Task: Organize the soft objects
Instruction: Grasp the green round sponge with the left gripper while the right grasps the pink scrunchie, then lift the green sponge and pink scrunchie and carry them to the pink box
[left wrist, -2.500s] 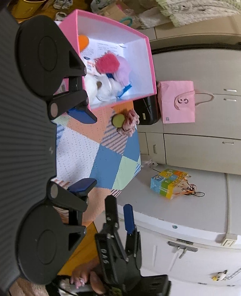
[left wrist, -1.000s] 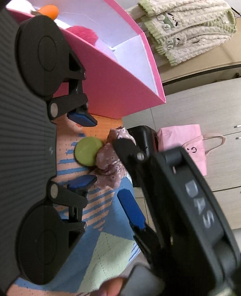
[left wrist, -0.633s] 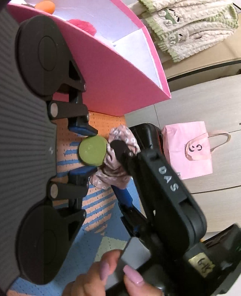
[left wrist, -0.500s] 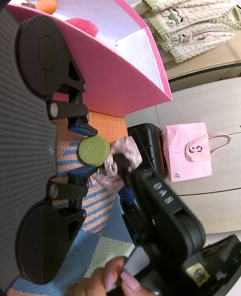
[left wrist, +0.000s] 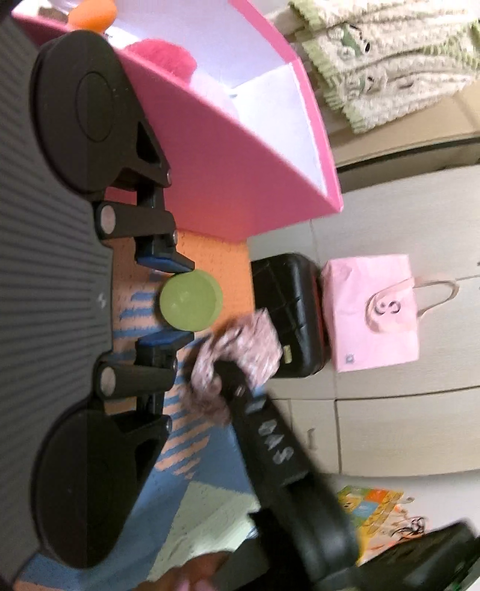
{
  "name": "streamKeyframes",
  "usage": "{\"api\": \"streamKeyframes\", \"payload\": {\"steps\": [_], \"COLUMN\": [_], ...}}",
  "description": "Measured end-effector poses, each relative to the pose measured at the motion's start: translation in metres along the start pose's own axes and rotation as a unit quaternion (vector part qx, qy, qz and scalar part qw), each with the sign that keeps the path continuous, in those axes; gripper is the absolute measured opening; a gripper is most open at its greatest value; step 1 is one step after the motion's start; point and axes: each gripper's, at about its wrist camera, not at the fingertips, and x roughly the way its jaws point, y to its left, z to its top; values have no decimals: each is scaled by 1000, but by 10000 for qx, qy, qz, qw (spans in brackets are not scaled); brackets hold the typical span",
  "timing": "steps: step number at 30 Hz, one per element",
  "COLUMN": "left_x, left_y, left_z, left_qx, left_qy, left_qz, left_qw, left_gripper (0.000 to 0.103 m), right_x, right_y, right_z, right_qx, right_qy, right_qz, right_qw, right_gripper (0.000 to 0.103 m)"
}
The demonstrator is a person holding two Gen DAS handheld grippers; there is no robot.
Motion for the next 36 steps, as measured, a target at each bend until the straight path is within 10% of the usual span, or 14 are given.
{"api": "streamKeyframes", "payload": {"steps": [36], "left_x": [-106], "left_y": [23], "left_z": [-33], "left_qx": [-22], "left_qy": [367], "left_qz": [-1365], "left_qw": [9900], "left_gripper": [32], "right_x": [-120], "right_y": [62], "right_z": [-130], "right_qx": [-120], "right_qy": [-716], "right_qz": [-921], "right_qw": [9931], "right_gripper": [20]}}
